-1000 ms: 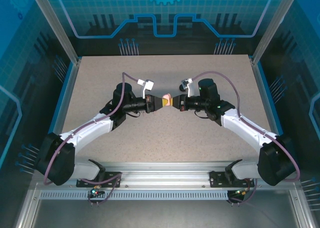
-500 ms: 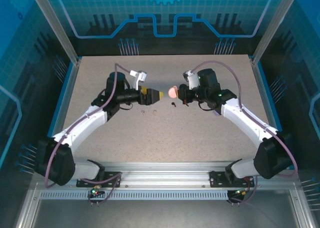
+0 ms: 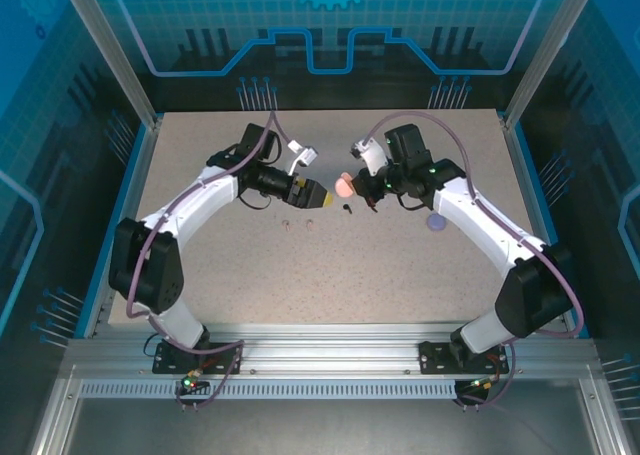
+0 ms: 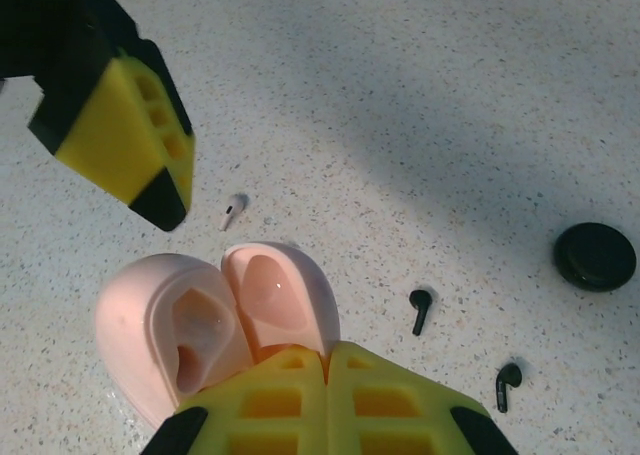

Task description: Insert the wireless bluetooth earbuds into the charging case

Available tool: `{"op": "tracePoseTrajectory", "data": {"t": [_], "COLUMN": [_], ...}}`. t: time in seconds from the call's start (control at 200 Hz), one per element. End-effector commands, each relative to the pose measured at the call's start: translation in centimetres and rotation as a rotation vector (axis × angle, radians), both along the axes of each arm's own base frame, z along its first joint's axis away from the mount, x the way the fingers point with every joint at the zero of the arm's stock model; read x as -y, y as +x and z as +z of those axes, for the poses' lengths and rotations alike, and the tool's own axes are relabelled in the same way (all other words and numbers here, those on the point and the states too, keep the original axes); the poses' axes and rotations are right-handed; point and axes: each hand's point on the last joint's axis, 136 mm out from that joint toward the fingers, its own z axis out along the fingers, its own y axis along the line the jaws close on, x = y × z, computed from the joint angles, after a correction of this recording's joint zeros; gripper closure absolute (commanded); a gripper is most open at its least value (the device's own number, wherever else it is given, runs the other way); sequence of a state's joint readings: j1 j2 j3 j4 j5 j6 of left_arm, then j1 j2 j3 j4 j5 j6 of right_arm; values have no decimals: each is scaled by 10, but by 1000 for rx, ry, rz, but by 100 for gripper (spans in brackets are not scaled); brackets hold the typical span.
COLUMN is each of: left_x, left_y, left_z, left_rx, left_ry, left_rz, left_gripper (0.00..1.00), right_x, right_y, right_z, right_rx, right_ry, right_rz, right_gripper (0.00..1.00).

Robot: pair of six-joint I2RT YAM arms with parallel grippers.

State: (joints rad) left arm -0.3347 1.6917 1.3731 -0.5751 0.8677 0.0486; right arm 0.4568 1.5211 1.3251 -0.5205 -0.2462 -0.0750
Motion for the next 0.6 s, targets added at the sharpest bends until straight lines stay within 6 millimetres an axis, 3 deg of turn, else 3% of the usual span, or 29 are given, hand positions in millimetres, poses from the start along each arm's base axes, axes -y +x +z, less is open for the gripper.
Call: {"op": "tracePoseTrajectory", "data": {"t": [0.0,0.295,0.59], "left_x": [4,14,20], "left_y": [-8,-3,-9], "left_z": [15,17,7], "left_rx": [-16,-44,-82], "left_ry": [-44,-80,-88], "left_rz": [-82,-127,-154], "left_gripper": [13,31,36], "right_x": [-12,-25,-29], "right_y": [-13,-19,-19], "right_z": [-3,-3,3], "right_rx": [-27,-34,-29], "right_ry": [-23,-30,-8], "right_rz": [89,121,127], "right_gripper": [100,100,100]}}
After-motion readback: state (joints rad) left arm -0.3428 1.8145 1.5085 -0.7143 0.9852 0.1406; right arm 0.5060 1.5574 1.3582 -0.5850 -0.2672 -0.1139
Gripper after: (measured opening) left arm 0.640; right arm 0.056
